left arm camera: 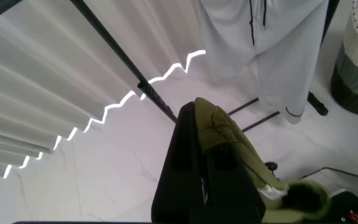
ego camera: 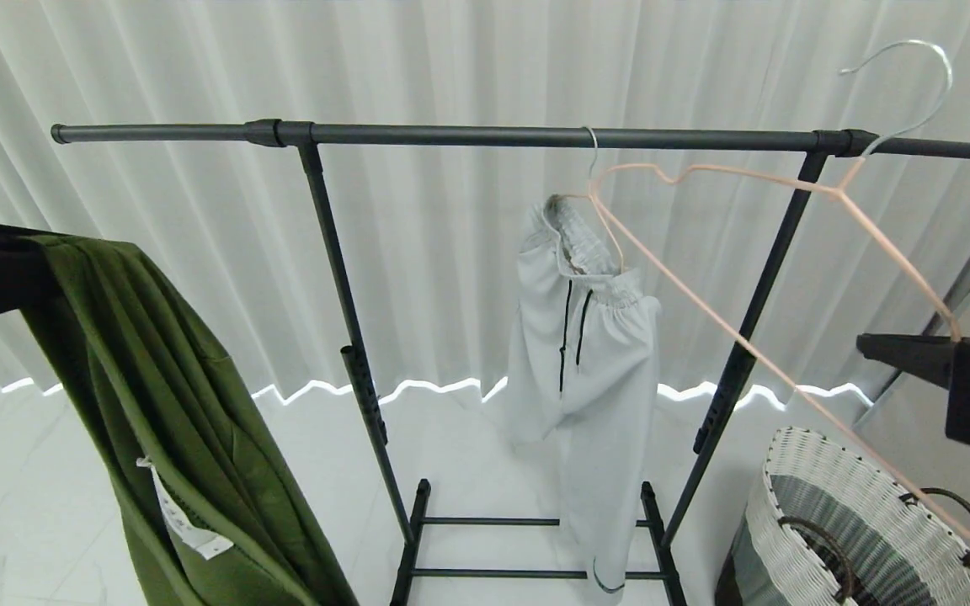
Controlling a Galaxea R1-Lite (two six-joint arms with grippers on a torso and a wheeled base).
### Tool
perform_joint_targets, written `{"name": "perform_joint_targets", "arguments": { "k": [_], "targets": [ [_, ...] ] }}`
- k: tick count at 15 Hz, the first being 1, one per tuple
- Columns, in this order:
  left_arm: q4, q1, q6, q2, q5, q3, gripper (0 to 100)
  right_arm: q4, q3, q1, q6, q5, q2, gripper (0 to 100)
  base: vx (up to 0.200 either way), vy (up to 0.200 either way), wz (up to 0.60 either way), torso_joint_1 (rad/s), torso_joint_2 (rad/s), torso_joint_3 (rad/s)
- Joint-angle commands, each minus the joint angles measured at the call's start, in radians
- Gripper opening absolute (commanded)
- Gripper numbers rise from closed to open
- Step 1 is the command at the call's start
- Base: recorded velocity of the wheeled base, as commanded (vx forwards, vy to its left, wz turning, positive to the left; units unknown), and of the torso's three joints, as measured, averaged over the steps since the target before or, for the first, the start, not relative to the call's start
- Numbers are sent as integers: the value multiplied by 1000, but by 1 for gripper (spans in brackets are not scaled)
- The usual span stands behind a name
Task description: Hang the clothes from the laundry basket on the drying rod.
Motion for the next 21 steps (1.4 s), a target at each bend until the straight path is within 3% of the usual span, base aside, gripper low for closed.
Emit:
{"name": "perform_joint_targets", "arguments": {
  "k": [1,4,8,17,21],
  "targets": [
    [-31,1,-6,30,0,25,0,48,22,198,5,8,-49,0,0,0,0,0,0,0],
    [-84,35,-23,112,35,21,0,70,56,387,7,30,-78,0,0,0,0,0,0,0],
    [-82,87,-169,255,115,-82,0,73,55,522,8,28,-75,0,0,0,0,0,0,0],
    [-84,36,-287,283,117,-99,0,54,47,536,13,33,-17,0,0,0,0,0,0,0],
    [-84,29,-310,283,120,-99,0,-29,47,433,22,31,27,0,0,0,0,0,0,0]
  ]
}}
